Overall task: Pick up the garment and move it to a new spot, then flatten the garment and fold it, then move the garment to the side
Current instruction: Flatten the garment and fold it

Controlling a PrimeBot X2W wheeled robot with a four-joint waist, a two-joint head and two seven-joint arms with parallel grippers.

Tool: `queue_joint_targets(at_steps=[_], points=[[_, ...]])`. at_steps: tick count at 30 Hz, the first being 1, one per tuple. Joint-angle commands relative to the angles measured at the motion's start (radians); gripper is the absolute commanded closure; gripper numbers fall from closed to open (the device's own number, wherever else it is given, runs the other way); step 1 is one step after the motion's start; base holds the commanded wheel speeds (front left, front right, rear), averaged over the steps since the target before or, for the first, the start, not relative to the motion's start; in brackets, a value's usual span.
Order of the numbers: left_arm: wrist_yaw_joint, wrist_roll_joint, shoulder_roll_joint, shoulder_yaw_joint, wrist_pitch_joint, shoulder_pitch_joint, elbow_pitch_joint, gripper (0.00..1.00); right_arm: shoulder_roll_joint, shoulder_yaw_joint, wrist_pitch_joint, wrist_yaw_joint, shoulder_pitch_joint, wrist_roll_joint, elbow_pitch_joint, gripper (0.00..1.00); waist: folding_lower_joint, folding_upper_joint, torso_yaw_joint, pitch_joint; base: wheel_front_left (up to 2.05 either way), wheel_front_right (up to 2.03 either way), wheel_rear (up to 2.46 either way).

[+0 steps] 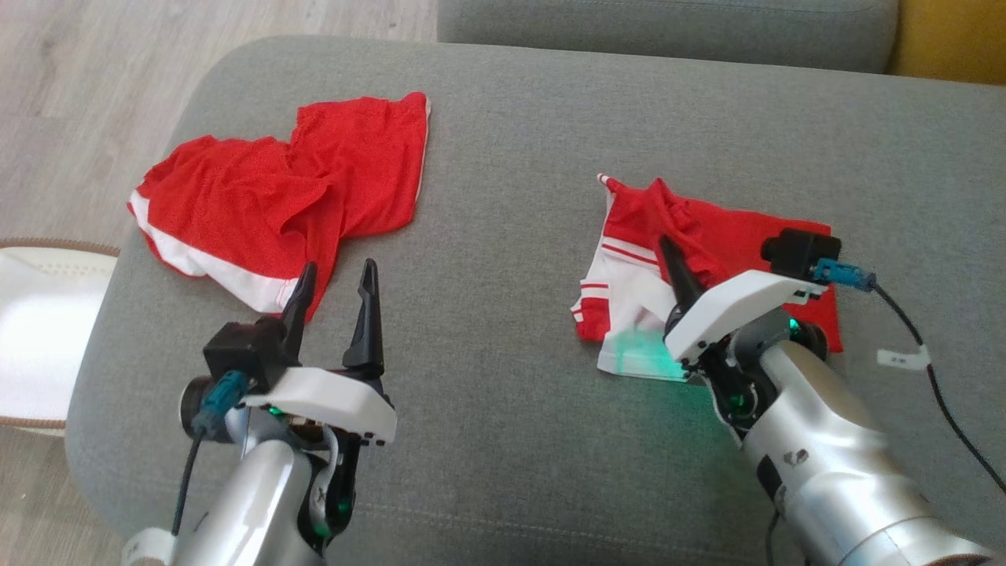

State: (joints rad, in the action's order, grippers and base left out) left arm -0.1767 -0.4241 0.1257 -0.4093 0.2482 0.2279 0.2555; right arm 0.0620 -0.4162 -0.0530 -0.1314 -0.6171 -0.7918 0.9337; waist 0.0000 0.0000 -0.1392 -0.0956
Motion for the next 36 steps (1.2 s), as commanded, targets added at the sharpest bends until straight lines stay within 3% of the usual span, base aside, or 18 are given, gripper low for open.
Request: queue_joint_targets(at_steps=[1, 6, 7, 8, 15, 23, 29, 34, 36], points=[[0.000, 0.000, 0.007, 0.028, 0.006, 0.038, -0.027, 0.00, -0.012, -0.054, -0.030, 0.001, -0.043, -0.038, -0.013, 1.00, 0.0000, 0.0000, -0.007, -0.002, 0.00, 0.00, 0.00], [-0.002, -0.001, 0.007, 0.026, 0.007, 0.036, -0.022, 0.00, -0.012, -0.193, -0.100, 0.001, -0.074, -0.161, 0.034, 1.00, 0.0000, 0.0000, -0.013, -0.005, 0.00, 0.00, 0.00], [-0.002, -0.002, 0.007, 0.026, 0.007, 0.035, -0.021, 0.00, -0.012, -0.223, -0.115, 0.001, -0.080, -0.176, 0.043, 0.73, 0.0000, 0.0000, -0.012, -0.006, 0.00, 0.00, 0.00], [-0.003, -0.002, 0.007, 0.026, 0.007, 0.035, -0.020, 0.00, -0.012, -0.252, -0.127, 0.001, -0.085, -0.193, 0.046, 0.00, 0.0000, 0.0000, -0.011, -0.006, 0.00, 0.00, 0.00], [-0.006, -0.006, 0.008, 0.028, 0.008, 0.038, -0.014, 0.00, -0.012, -0.481, -0.149, 0.001, -0.100, -0.376, -0.040, 0.00, 0.0000, 0.0000, 0.009, 0.003, 0.00, 0.00, 0.00], [-0.013, -0.011, 0.010, 0.037, 0.010, 0.028, -0.023, 0.00, -0.012, -0.583, -0.185, 0.001, -0.174, -0.466, -0.007, 0.00, 0.0000, 0.0000, 0.047, 0.024, 0.00, 0.00, 0.00], [-0.019, -0.012, 0.012, 0.047, 0.011, 0.017, -0.041, 0.00, -0.012, -0.578, -0.206, 0.001, -0.243, -0.416, 0.097, 0.00, 0.0000, 0.0000, 0.086, 0.039, 0.00, 0.00, 0.00], [-0.019, -0.011, 0.010, 0.053, 0.012, 0.010, -0.061, 0.00, -0.003, -0.481, -0.208, 0.001, -0.310, -0.295, 0.178, 0.00, 0.0000, 0.0000, 0.113, 0.044, 0.00, 0.00, 0.00], [-0.015, -0.008, 0.008, 0.054, 0.013, 0.009, -0.073, 0.00, 0.028, -0.421, -0.208, 0.001, -0.324, -0.209, 0.180, 0.00, 0.0000, 0.0000, 0.125, 0.045, 0.00, 0.00, 0.00]])
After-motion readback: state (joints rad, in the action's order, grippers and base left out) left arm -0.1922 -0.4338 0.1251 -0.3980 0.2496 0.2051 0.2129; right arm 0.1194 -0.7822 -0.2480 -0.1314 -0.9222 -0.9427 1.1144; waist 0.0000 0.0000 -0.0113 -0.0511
